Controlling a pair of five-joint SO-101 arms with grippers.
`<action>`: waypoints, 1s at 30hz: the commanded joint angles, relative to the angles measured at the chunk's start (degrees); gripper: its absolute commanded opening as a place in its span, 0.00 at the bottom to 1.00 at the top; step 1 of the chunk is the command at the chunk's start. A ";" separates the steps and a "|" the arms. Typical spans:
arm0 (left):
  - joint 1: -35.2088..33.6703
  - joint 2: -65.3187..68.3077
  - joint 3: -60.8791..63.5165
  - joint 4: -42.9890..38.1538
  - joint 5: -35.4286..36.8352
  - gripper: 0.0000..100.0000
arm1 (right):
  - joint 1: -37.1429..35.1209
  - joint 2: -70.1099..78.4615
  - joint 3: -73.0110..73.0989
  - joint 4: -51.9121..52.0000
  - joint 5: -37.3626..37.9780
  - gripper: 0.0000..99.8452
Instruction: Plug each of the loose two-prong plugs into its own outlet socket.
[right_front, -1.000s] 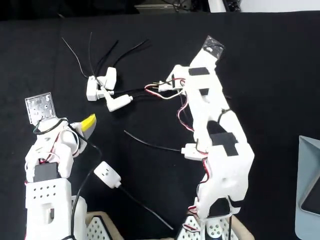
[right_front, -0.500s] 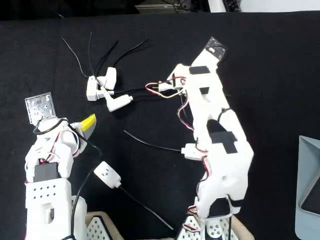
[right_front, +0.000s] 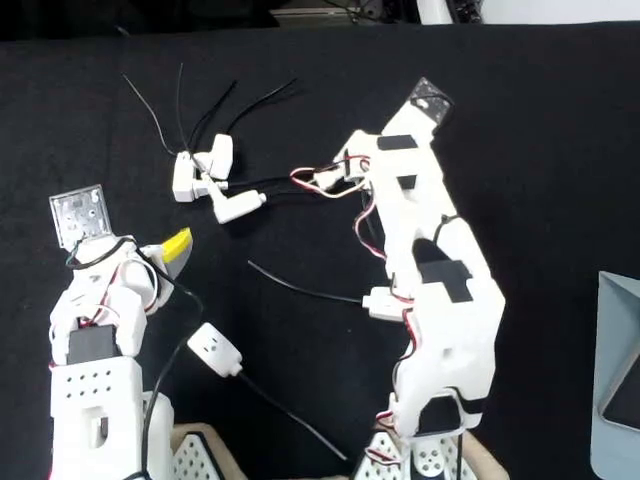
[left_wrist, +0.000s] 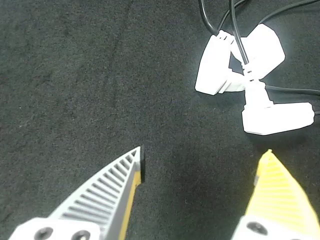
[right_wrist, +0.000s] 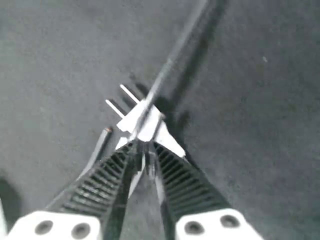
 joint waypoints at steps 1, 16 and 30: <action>0.13 -0.53 -2.42 -1.49 0.09 0.35 | 0.53 -6.37 -2.68 4.57 0.26 0.01; 0.13 -0.53 -2.42 -1.49 0.09 0.35 | 0.88 -22.81 10.51 -3.34 12.75 0.04; 0.13 -0.53 -0.22 -5.01 0.09 0.35 | 3.96 0.13 -6.99 -3.69 10.64 0.13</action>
